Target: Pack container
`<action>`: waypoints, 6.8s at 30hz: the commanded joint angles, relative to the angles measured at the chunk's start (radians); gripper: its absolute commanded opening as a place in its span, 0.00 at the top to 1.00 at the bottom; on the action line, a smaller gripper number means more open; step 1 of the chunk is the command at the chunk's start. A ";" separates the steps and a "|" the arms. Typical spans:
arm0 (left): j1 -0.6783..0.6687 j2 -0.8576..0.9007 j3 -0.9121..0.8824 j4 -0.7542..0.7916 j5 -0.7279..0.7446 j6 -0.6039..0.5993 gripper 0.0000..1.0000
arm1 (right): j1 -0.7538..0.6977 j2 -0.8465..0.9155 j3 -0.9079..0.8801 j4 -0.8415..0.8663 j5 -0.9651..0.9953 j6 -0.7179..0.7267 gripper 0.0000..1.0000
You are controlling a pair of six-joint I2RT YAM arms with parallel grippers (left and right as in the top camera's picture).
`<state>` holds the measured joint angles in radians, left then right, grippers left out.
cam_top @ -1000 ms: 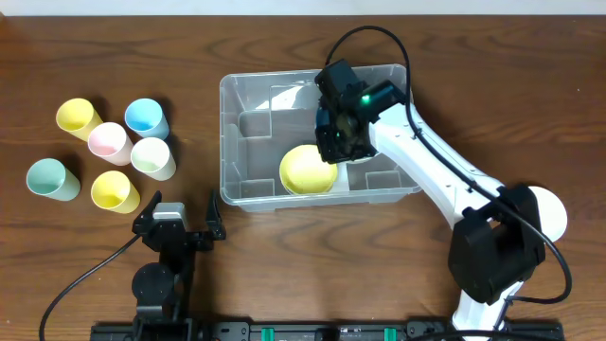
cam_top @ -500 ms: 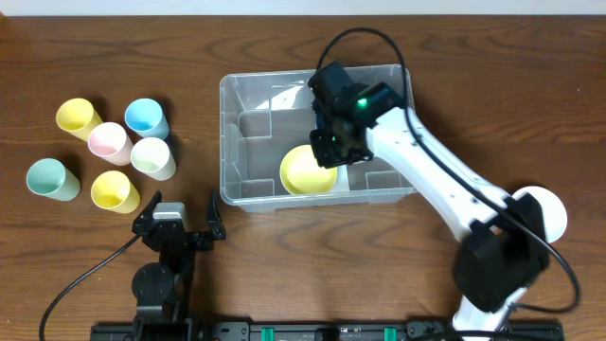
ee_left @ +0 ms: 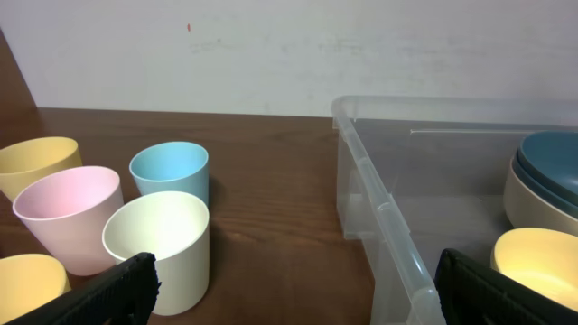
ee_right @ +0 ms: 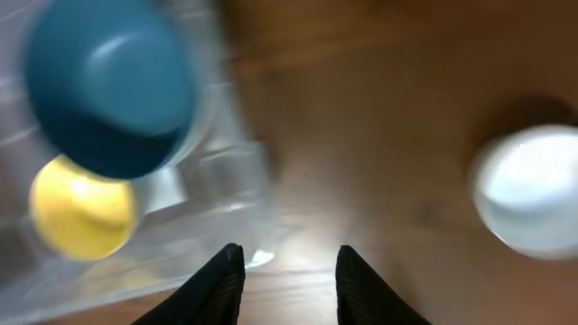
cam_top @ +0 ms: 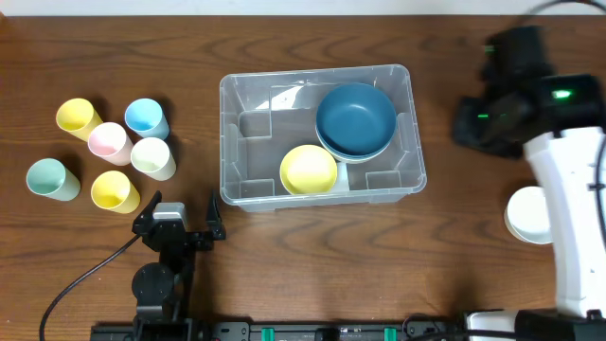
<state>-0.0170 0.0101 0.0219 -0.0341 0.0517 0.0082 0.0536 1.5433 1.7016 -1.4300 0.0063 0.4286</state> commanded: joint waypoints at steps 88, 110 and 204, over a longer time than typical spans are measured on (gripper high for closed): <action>-0.003 -0.006 -0.018 -0.035 -0.011 0.014 0.02 | -0.523 -0.083 -0.713 0.795 -0.414 0.062 0.99; -0.003 -0.006 -0.018 -0.035 -0.011 0.014 0.02 | 0.233 -0.053 -0.224 0.554 -0.221 -0.061 0.97; -0.003 -0.006 -0.018 -0.035 -0.011 0.014 0.02 | -0.406 0.183 -0.329 0.372 0.027 0.266 0.01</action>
<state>-0.0170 0.0101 0.0219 -0.0341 0.0517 0.0082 -0.3492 1.7275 1.3697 -1.0603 0.0418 0.6731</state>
